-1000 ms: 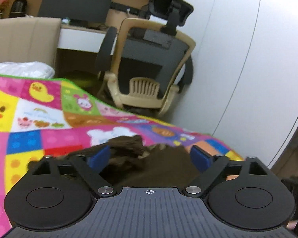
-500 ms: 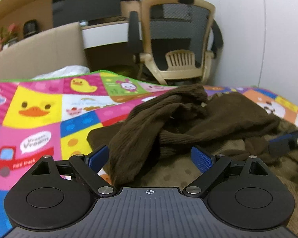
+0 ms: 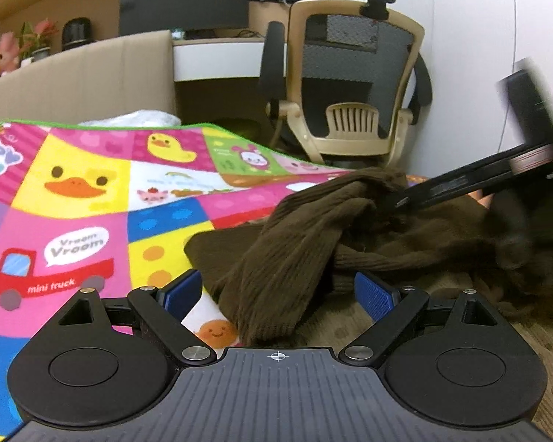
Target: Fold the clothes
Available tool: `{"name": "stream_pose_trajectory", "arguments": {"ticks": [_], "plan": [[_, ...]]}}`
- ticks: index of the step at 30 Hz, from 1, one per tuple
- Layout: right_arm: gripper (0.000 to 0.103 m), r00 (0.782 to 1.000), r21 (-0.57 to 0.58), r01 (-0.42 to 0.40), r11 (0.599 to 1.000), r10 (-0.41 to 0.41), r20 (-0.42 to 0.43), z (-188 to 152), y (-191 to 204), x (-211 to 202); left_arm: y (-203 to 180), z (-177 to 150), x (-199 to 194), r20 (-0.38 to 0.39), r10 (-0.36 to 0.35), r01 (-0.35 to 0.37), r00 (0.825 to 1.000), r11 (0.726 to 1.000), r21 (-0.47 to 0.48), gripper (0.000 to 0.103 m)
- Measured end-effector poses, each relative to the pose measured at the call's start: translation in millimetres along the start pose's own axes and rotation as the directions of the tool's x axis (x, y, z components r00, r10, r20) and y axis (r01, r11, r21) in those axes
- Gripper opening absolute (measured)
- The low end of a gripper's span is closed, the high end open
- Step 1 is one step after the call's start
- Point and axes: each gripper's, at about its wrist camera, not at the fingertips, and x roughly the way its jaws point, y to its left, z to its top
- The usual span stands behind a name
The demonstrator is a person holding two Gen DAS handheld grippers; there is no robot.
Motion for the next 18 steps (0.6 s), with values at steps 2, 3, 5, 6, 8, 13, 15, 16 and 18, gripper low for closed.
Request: {"name": "stream_pose_trajectory", "arguments": {"ticks": [2, 3, 5, 6, 8, 13, 15, 16, 18], "plan": [[0.02, 0.999, -0.021, -0.024, 0.999, 0.025, 0.033, 1, 8, -17, -1, 2, -4, 0.011, 0.001, -0.002, 1.0, 1.0, 0.016, 0.093], [0.018, 0.997, -0.034, -0.037, 0.999, 0.039, 0.06, 3, 11, -31, -2, 3, -6, 0.017, 0.002, -0.002, 1.0, 1.0, 0.025, 0.093], [0.018, 0.991, -0.058, -0.061, 0.996, 0.067, 0.114, 9, 17, -61, -5, 6, -8, 0.025, -0.003, 0.002, 1.0, 0.999, 0.041, 0.094], [0.018, 0.988, -0.064, -0.073, 0.995, 0.081, 0.135, 12, 17, -76, -7, 7, -9, 0.029, -0.005, 0.003, 1.0, 0.999, 0.048, 0.094], [0.018, 0.984, -0.064, -0.077, 0.995, 0.086, 0.157, 15, 11, -100, -11, 9, -10, 0.037, -0.014, 0.011, 0.999, 0.998, 0.059, 0.094], [0.022, 0.992, -0.021, -0.003, 1.0, 0.006, 0.127, 7, -23, -132, -23, 9, -10, 0.037, -0.08, 0.077, 0.996, 0.994, 0.077, 0.094], [0.027, 0.995, 0.004, 0.052, 0.999, -0.052, 0.08, -8, -40, -127, -29, 7, -8, 0.024, -0.092, 0.09, 0.995, 0.992, 0.094, 0.095], [0.027, 0.996, 0.02, 0.061, 0.998, -0.062, 0.066, -15, -47, -125, -32, 6, -6, 0.016, -0.097, 0.095, 0.995, 0.99, 0.102, 0.095], [0.032, 0.997, 0.052, 0.064, 0.997, -0.066, 0.049, -26, -57, -122, -38, 5, -4, 0.009, -0.096, 0.094, 0.995, 0.989, 0.116, 0.095]]}}
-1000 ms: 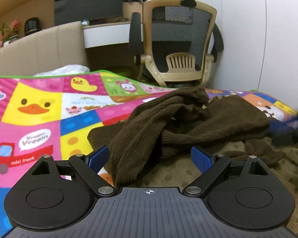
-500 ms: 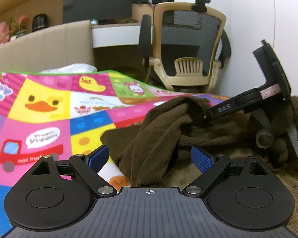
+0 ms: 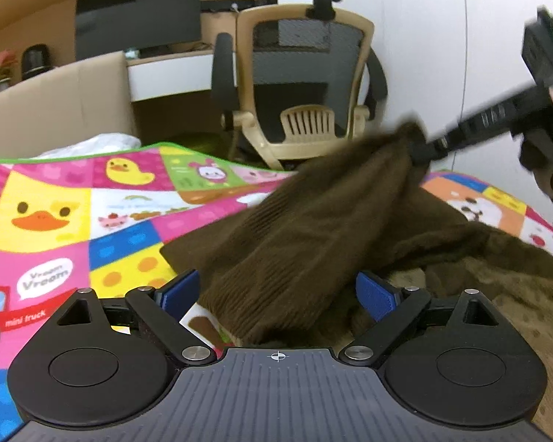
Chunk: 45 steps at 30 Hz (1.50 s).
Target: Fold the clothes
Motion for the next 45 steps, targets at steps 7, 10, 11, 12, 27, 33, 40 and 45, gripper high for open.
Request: {"name": "stream_pose_trajectory", "arguments": {"ticks": [7, 10, 11, 12, 27, 33, 40, 45], "plan": [[0.058, 0.999, 0.032, -0.037, 0.999, 0.037, -0.011, -18, -7, 24, -30, 13, 0, 0.02, -0.078, 0.076, 0.997, 0.993, 0.093, 0.095], [0.018, 0.998, 0.037, -0.065, 0.997, 0.064, 0.004, -21, 2, 29, -40, 15, 2, 0.023, -0.086, 0.083, 0.996, 0.99, 0.117, 0.096], [0.018, 0.996, 0.031, -0.081, 0.996, 0.08, 0.025, -18, 8, 25, -43, 15, 3, 0.024, -0.087, 0.083, 0.996, 0.989, 0.126, 0.096], [0.017, 0.994, 0.023, -0.102, 0.995, 0.101, 0.053, -14, 14, 17, -47, 16, 4, 0.027, -0.086, 0.081, 0.996, 0.987, 0.137, 0.096], [0.017, 0.952, -0.155, -0.256, 0.954, 0.276, 0.133, 14, 84, -53, -114, 31, 29, 0.285, 0.032, -0.157, 0.958, 0.89, 0.427, 0.043], [0.053, 0.963, -0.221, -0.076, 0.972, 0.129, 0.236, 8, 88, -34, -64, 49, 18, 0.286, 0.136, -0.213, 0.949, 0.942, 0.259, 0.012], [0.061, 0.999, -0.557, -0.004, 0.83, 0.03, 0.037, -36, 167, 54, 45, 77, -31, 0.295, 0.299, -0.25, 0.907, 0.949, -0.192, 0.012], [0.008, 0.999, -0.546, 0.029, 0.837, -0.013, 0.033, -34, 185, 88, 67, 74, -45, 0.288, 0.292, -0.215, 0.912, 0.939, -0.27, 0.012]]}}
